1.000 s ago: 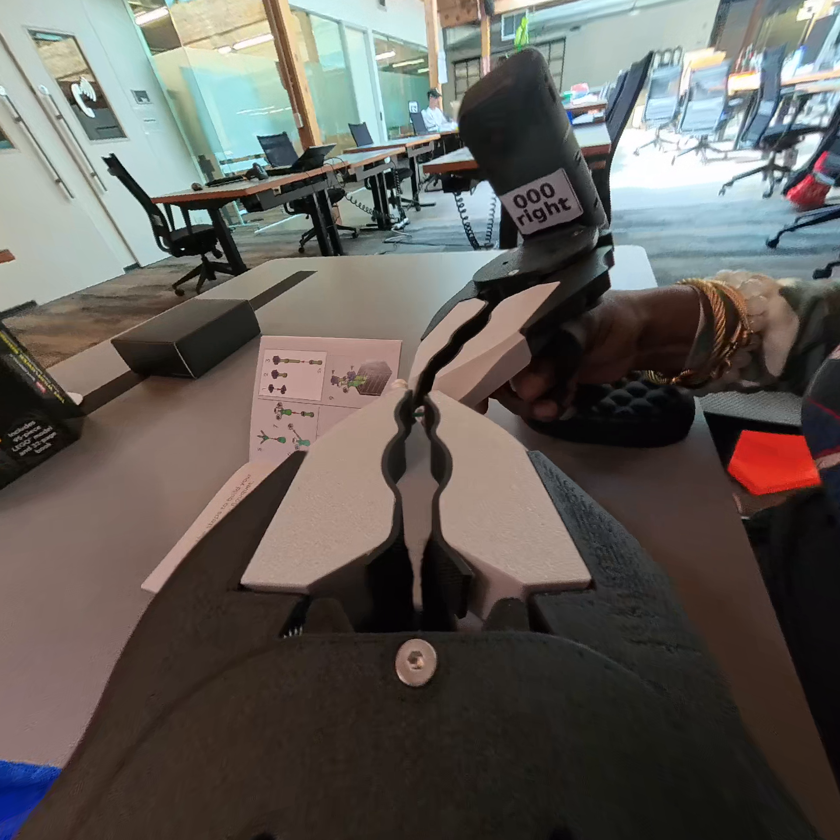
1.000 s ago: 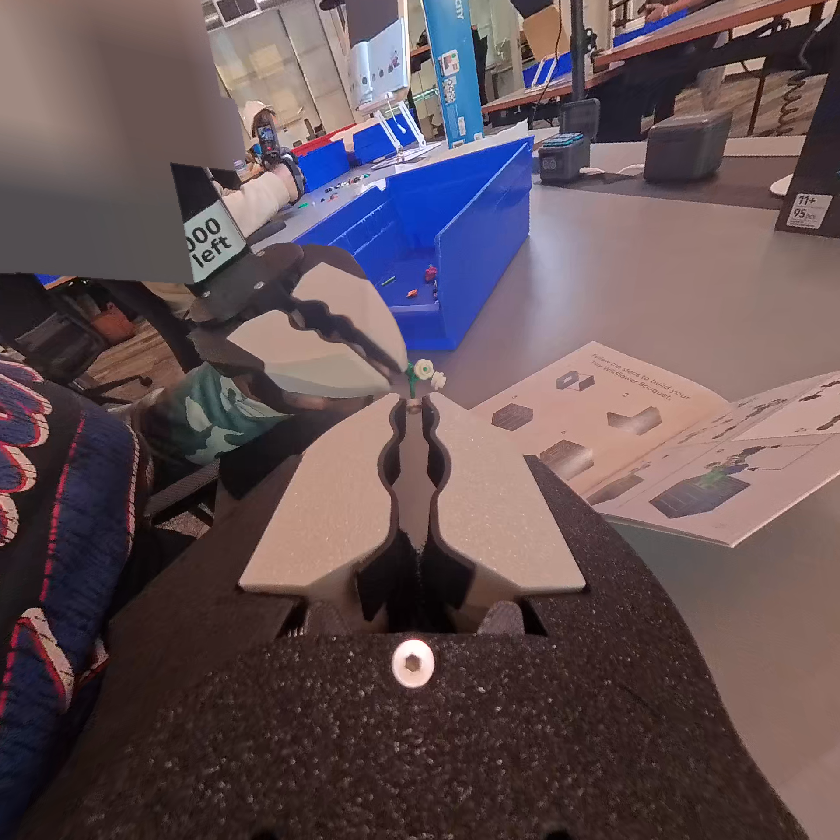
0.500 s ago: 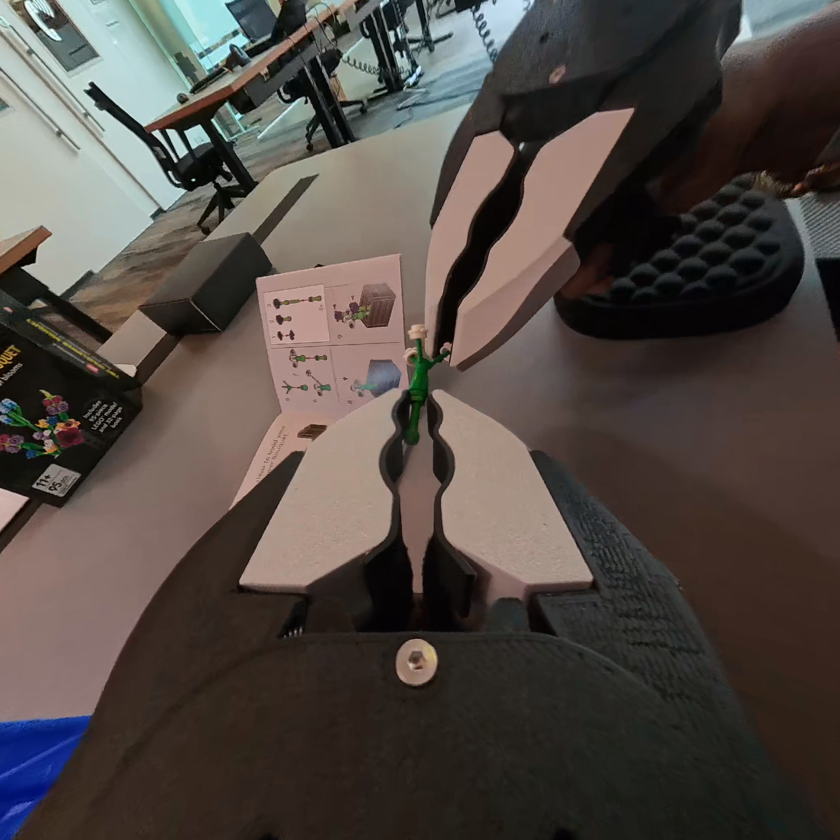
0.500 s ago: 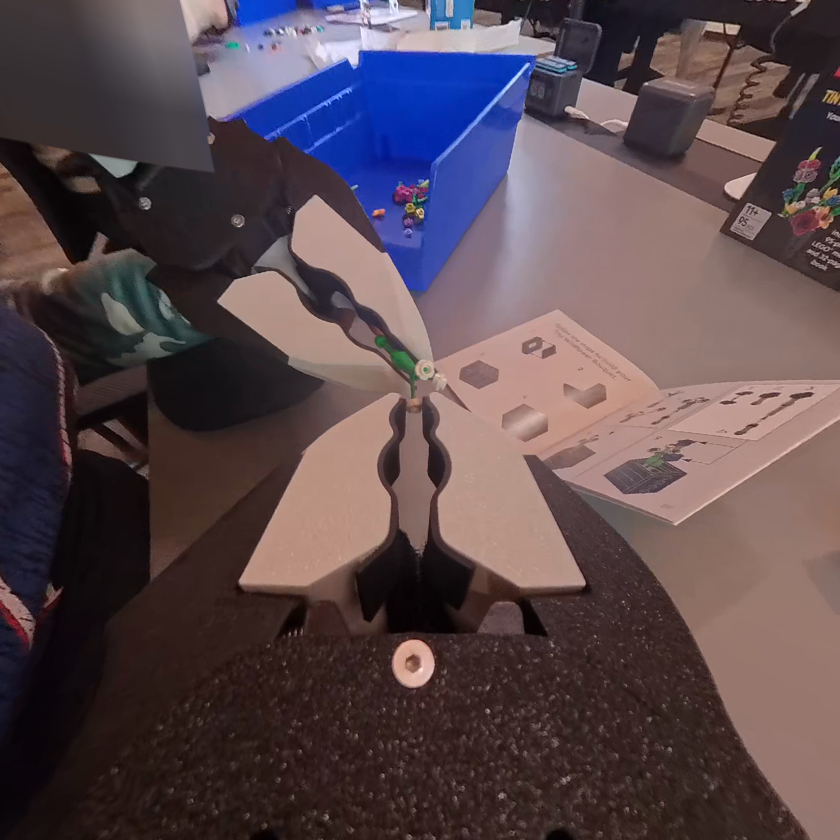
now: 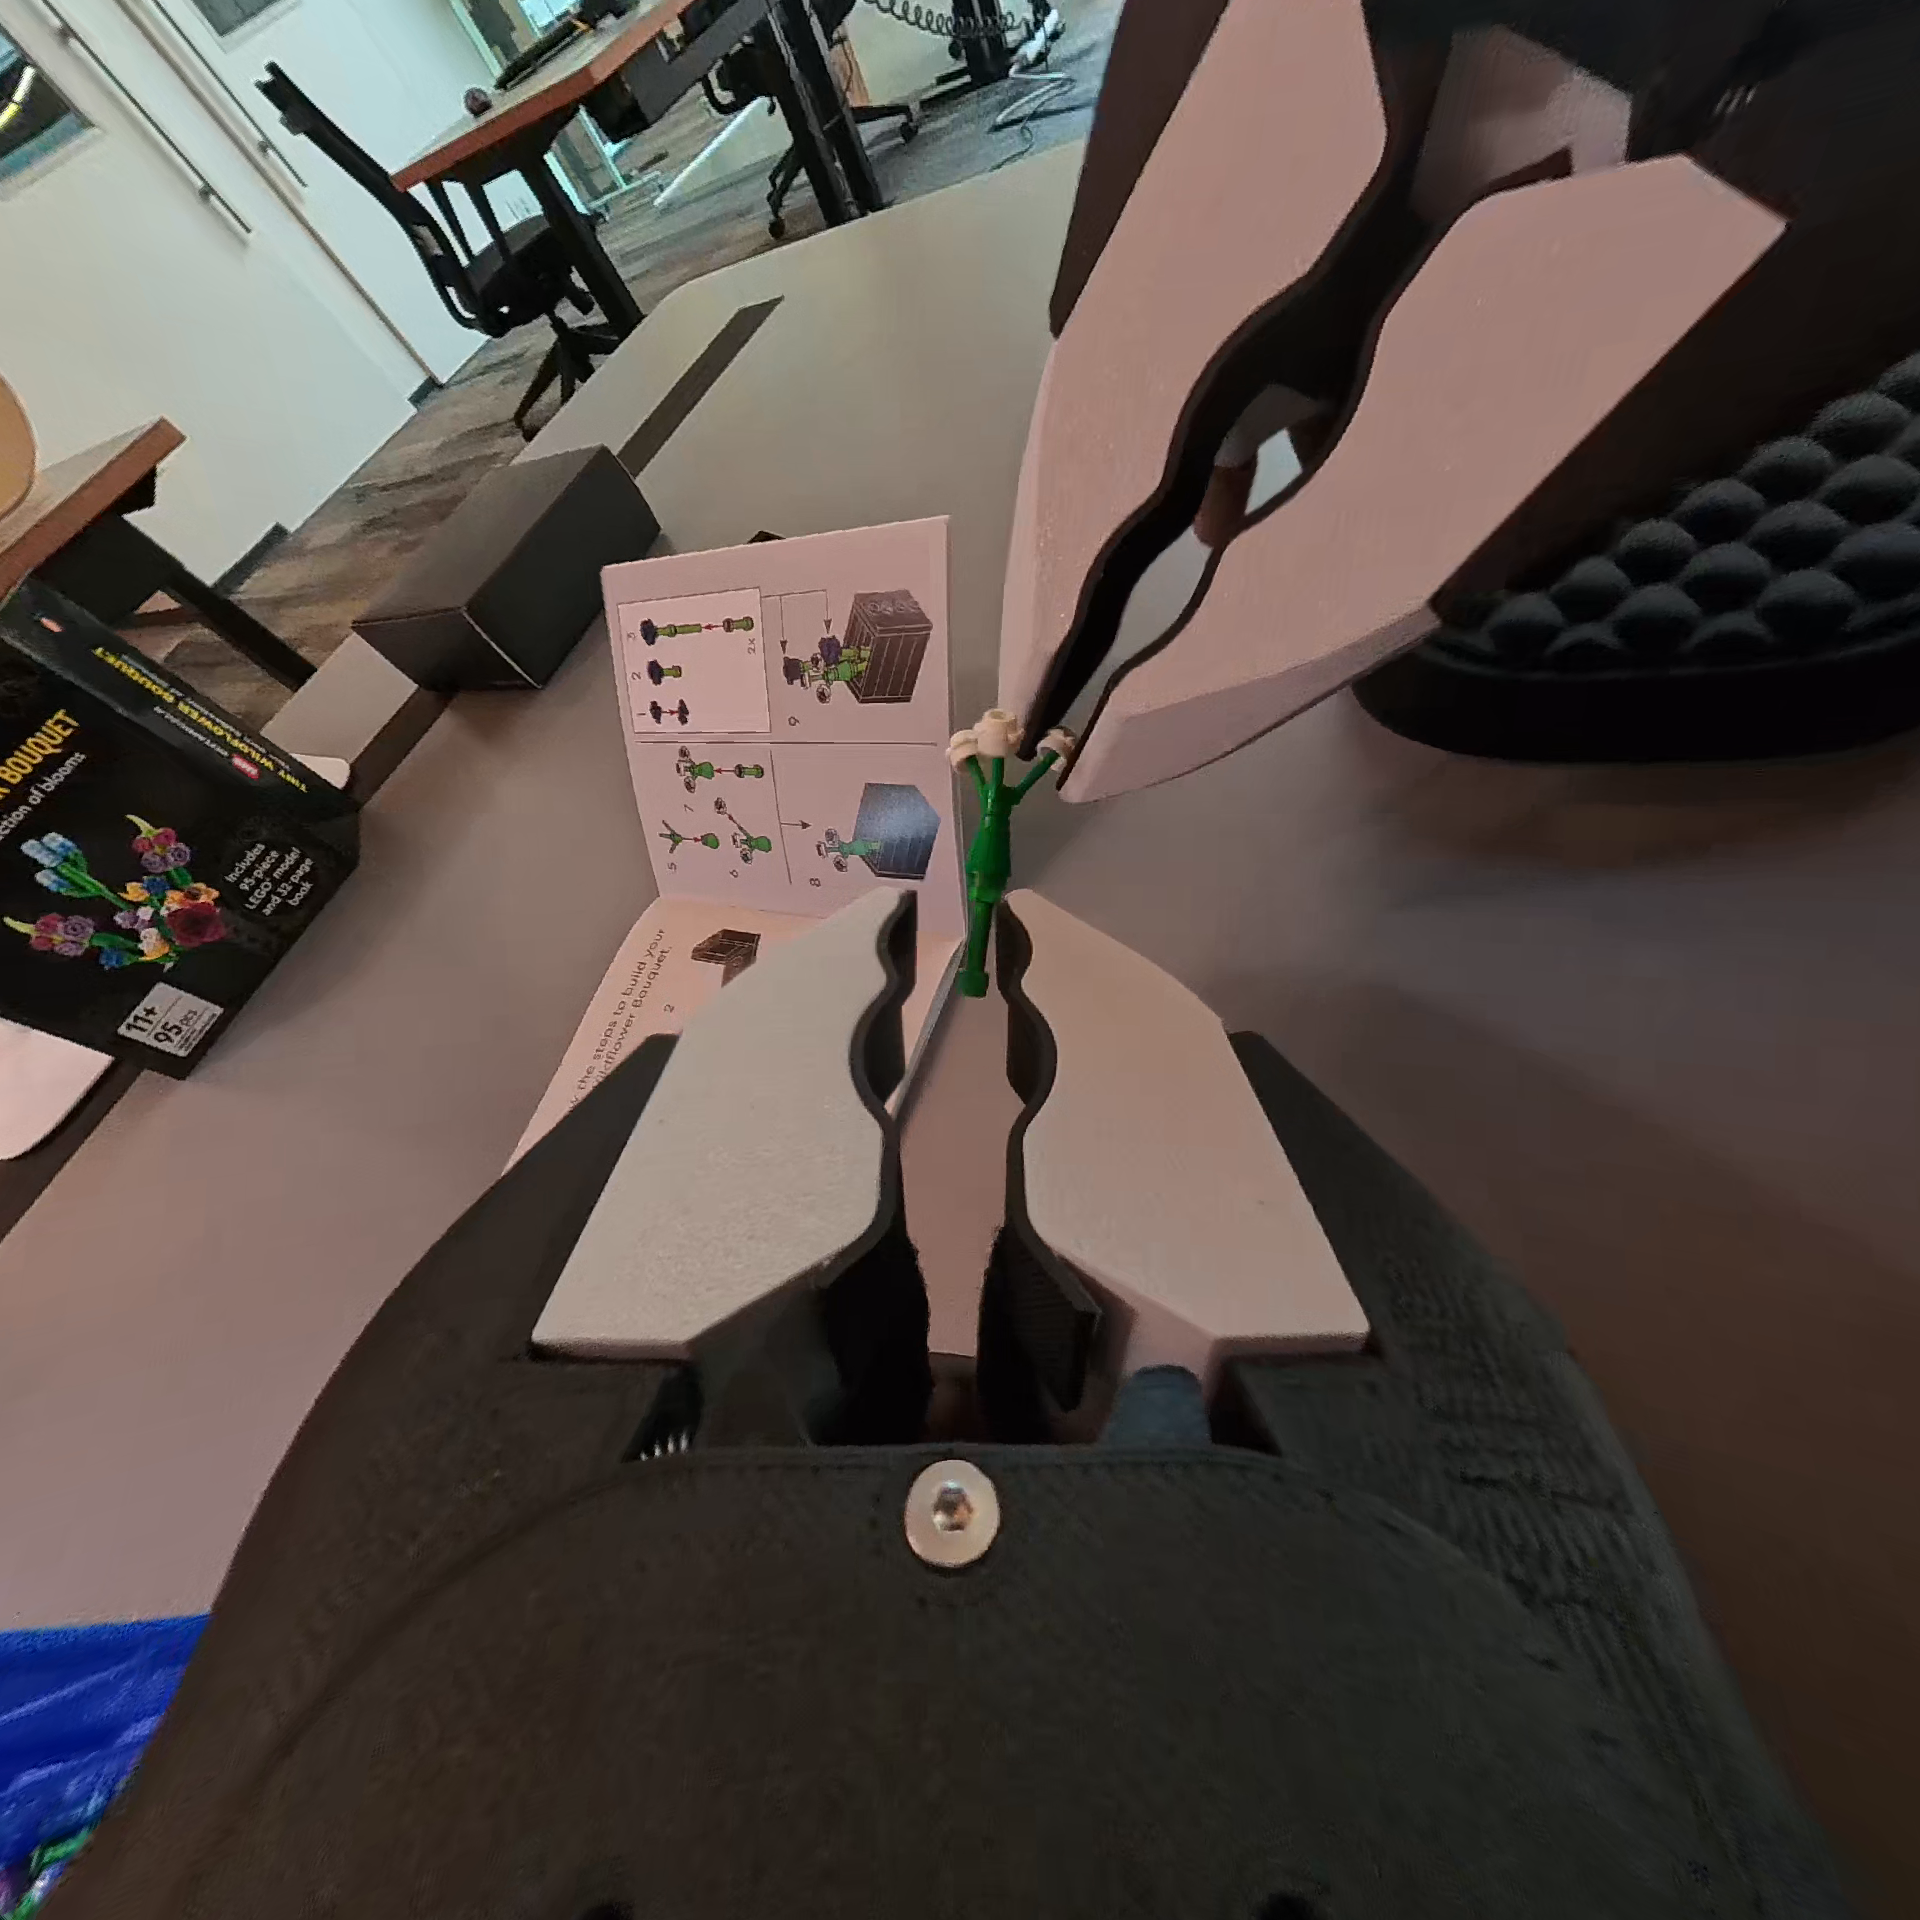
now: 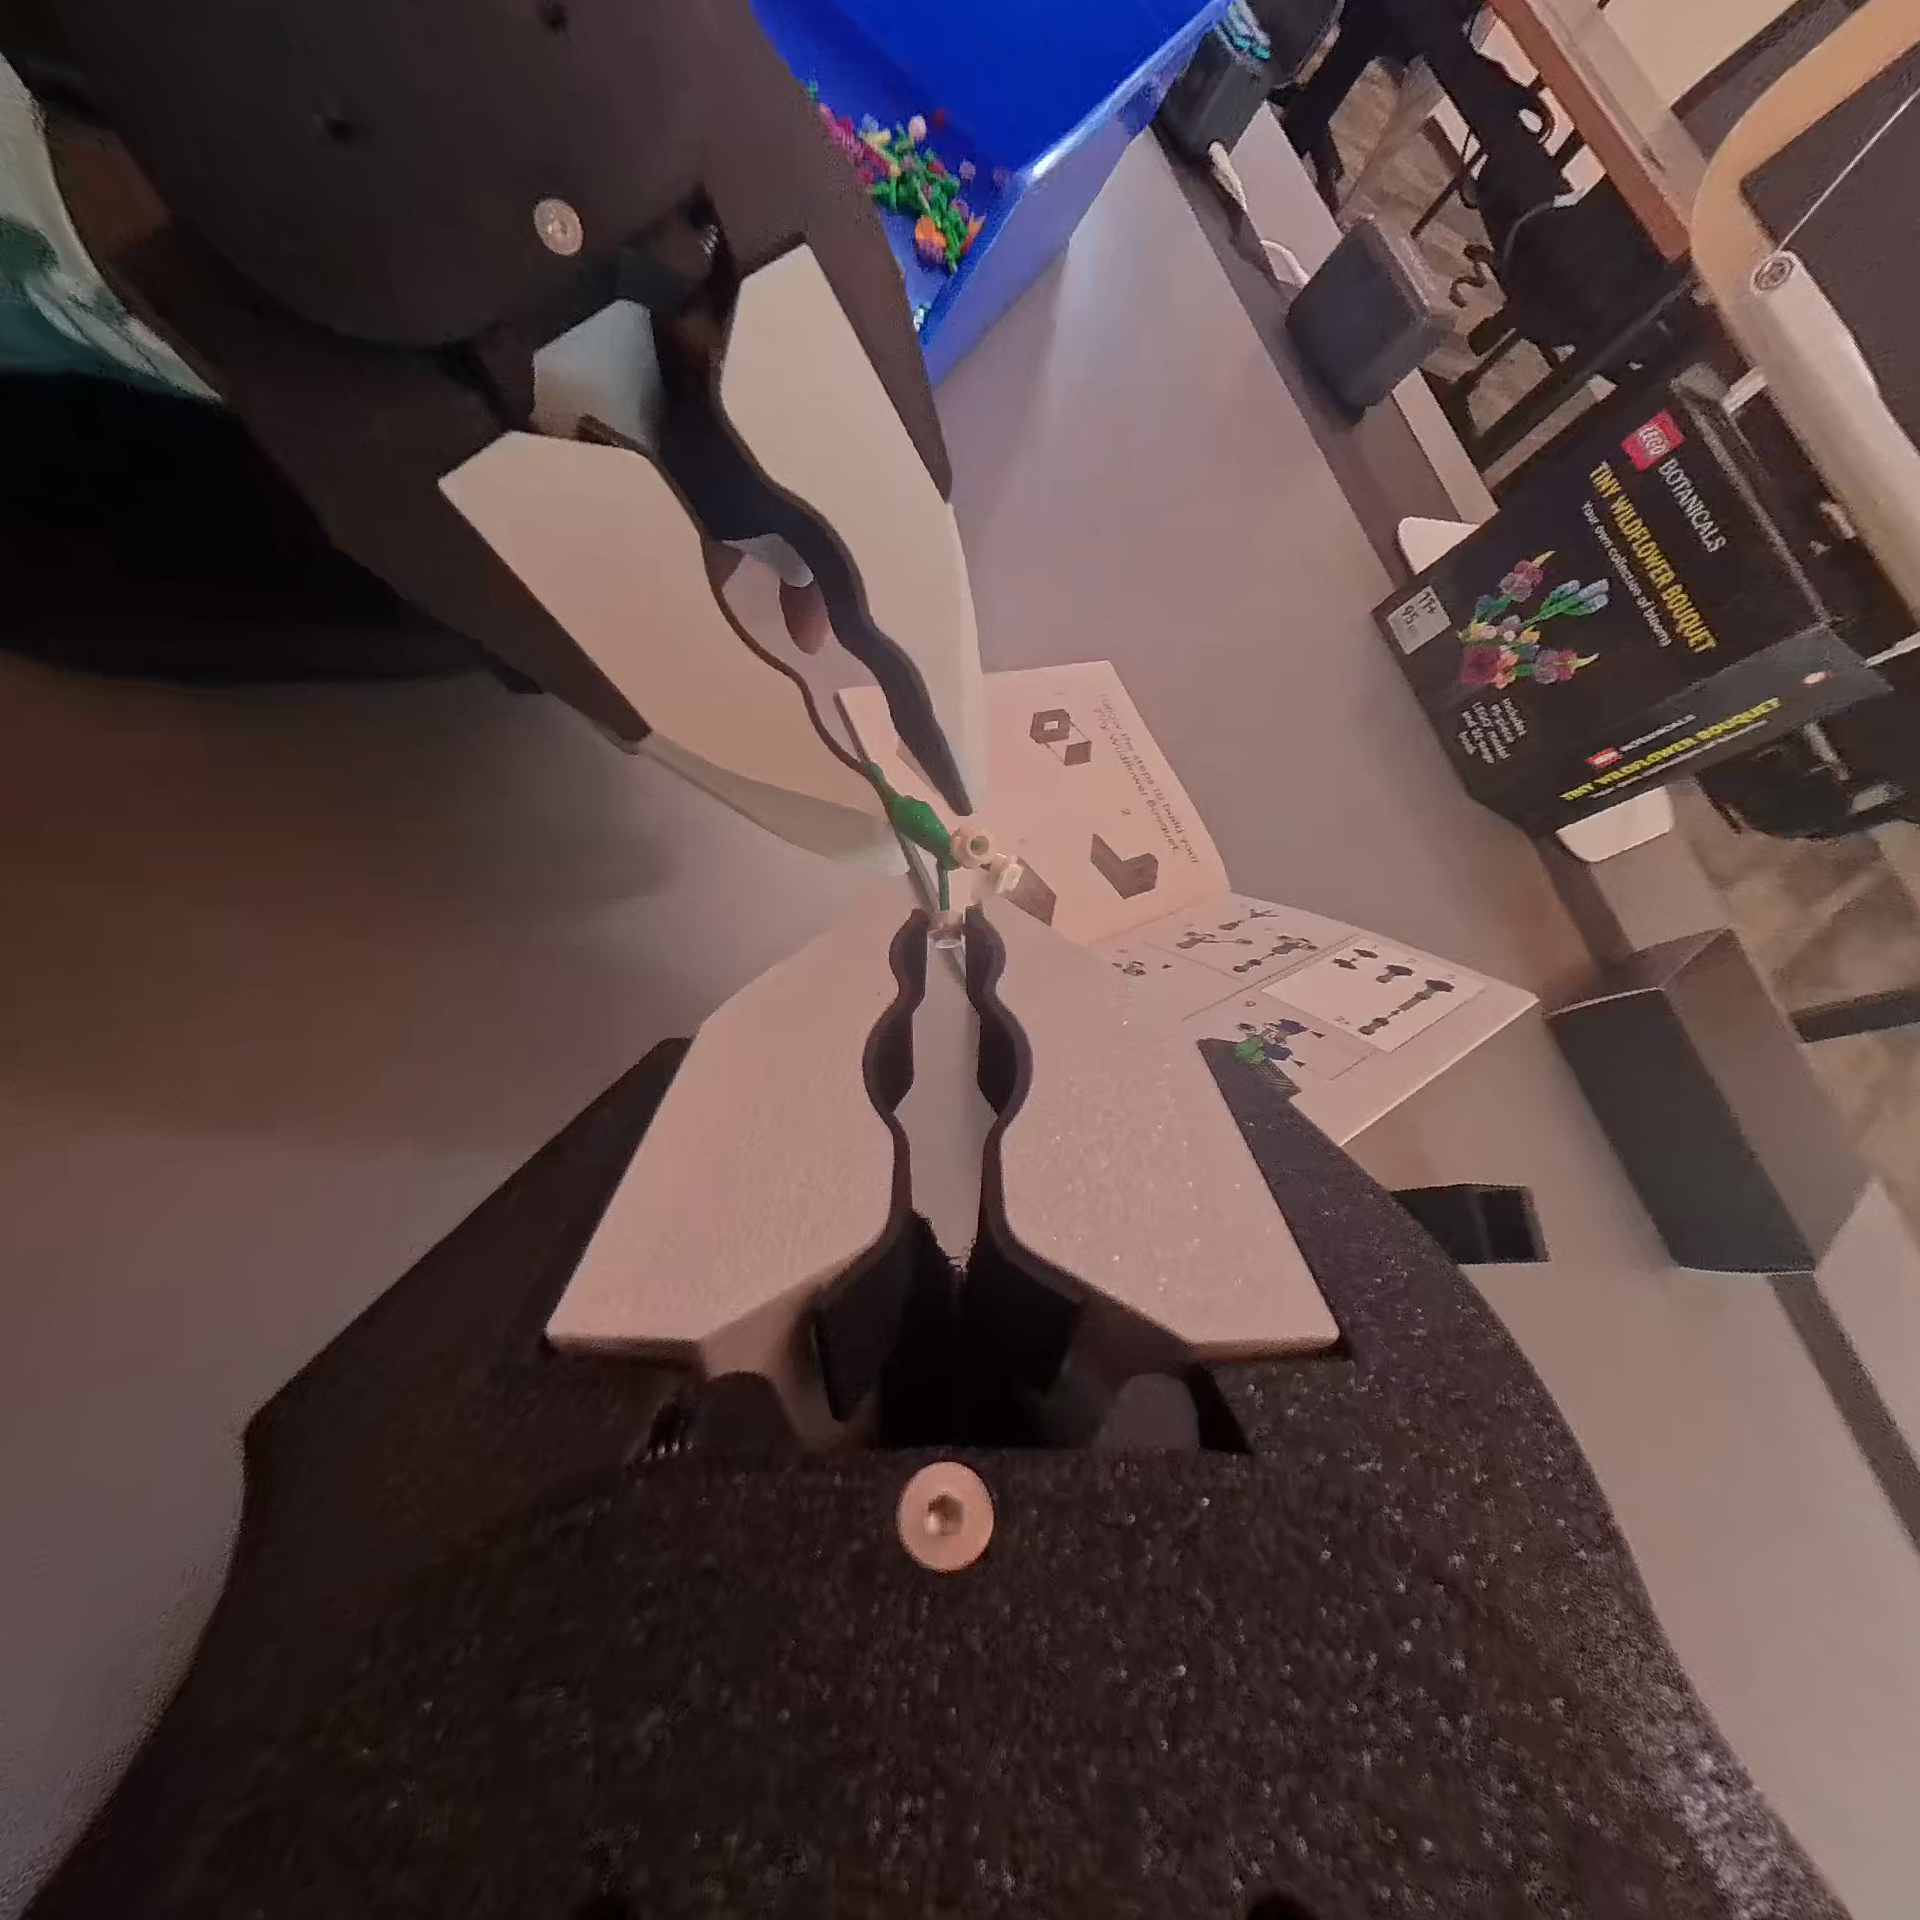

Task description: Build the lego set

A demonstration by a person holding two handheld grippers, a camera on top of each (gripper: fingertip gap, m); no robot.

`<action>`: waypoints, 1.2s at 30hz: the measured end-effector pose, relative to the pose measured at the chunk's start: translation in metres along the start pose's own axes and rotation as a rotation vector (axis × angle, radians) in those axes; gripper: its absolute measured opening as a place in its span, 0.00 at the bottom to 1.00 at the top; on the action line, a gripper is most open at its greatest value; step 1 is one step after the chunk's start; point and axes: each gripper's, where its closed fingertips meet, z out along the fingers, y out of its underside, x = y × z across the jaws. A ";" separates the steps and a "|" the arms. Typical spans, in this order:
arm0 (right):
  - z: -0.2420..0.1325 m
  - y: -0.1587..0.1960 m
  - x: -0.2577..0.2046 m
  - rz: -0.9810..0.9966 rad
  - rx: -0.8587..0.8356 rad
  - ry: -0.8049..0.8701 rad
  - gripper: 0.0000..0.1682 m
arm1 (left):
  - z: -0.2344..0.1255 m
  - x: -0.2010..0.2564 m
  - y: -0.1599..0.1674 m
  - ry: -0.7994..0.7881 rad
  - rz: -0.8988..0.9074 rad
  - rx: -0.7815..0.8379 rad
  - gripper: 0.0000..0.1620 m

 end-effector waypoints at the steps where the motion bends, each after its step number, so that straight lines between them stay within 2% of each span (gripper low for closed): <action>1: 0.000 0.001 0.000 -0.017 -0.013 0.005 0.04 | 0.001 0.002 0.001 0.006 0.011 -0.009 0.08; 9: -0.001 -0.005 0.001 0.019 0.040 0.002 0.04 | 0.003 0.006 -0.002 0.019 0.022 0.014 0.03; 11: -0.005 -0.014 0.004 0.097 0.124 0.000 0.05 | 0.000 0.002 -0.008 0.018 -0.017 0.072 0.03; 15: -0.013 -0.026 0.006 0.342 0.260 -0.109 0.12 | -0.011 -0.006 -0.025 0.028 -0.132 0.229 0.03; 20: -0.022 -0.040 0.012 0.519 0.410 -0.183 0.09 | -0.016 -0.011 -0.028 0.059 -0.212 0.279 0.03; 23: -0.020 -0.041 0.012 0.534 0.411 -0.196 0.08 | -0.014 -0.007 -0.027 0.064 -0.185 0.266 0.03; 30: -0.019 -0.042 0.010 0.499 0.425 -0.199 0.00 | -0.011 -0.002 -0.026 0.057 -0.124 0.247 0.03; 33: -0.018 -0.040 0.007 0.456 0.405 -0.192 0.00 | -0.011 -0.001 -0.027 0.051 -0.105 0.251 0.10; 34: -0.016 -0.037 0.006 0.448 0.390 -0.187 0.00 | -0.011 0.001 -0.028 0.063 -0.096 0.251 0.03; 36: -0.015 -0.035 0.006 0.452 0.386 -0.176 0.02 | -0.010 0.004 -0.027 0.081 -0.087 0.242 0.03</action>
